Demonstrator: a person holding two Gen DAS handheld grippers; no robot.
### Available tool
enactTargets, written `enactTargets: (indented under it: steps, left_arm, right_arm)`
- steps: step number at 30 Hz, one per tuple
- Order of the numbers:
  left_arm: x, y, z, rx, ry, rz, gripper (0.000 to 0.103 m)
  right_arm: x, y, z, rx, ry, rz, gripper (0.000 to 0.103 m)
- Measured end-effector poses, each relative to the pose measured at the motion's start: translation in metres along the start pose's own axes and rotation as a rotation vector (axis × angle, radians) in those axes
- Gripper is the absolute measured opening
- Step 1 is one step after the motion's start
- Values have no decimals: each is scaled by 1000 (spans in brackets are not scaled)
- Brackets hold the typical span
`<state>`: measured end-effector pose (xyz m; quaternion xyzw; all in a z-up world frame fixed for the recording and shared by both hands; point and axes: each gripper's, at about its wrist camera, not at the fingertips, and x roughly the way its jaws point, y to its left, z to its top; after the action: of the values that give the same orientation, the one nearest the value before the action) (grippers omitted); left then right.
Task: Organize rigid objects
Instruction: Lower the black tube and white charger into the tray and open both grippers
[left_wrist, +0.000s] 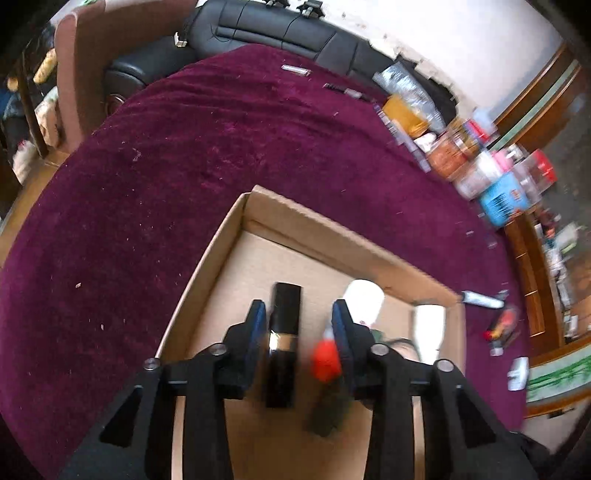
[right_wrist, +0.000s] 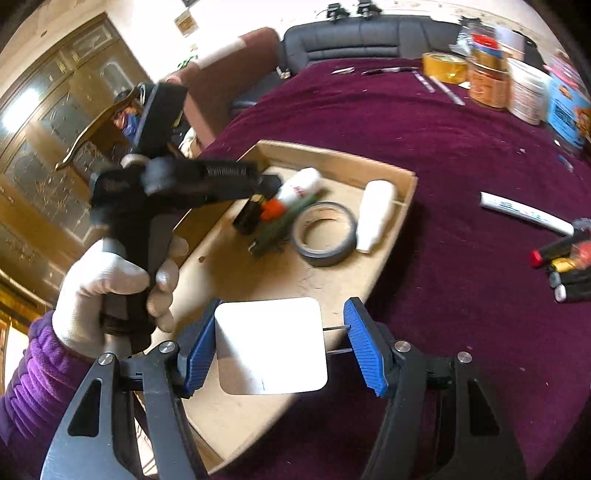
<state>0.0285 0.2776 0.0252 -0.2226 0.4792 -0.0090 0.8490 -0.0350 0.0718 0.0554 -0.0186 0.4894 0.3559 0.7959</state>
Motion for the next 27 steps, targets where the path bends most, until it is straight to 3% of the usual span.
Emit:
enactTargets:
  steps: [2,6,11,17,20,27]
  left_arm:
    - [-22,-1,-8,14,-41,-26,34]
    - [-82,6,-35,44,-164,-86,51]
    - [-143,32,-78,48,-316,-40,58]
    - [-176,72,-119,-48,-366,-1,58]
    - [-184,80,-135,-91,-398,24,66]
    - [-163,86,-144,-139,-376,15,66]
  right_arm:
    - [10,9,3,-26,38,9,66]
    - [32,34,10,-98,117,27,66]
    - [63,72,20,-208,173,51,66]
    - [99,88,40,-256,221,43,66]
    - [108,89,50,-258,217,38,67]
    - [117,80,71,-199,174,-41,67]
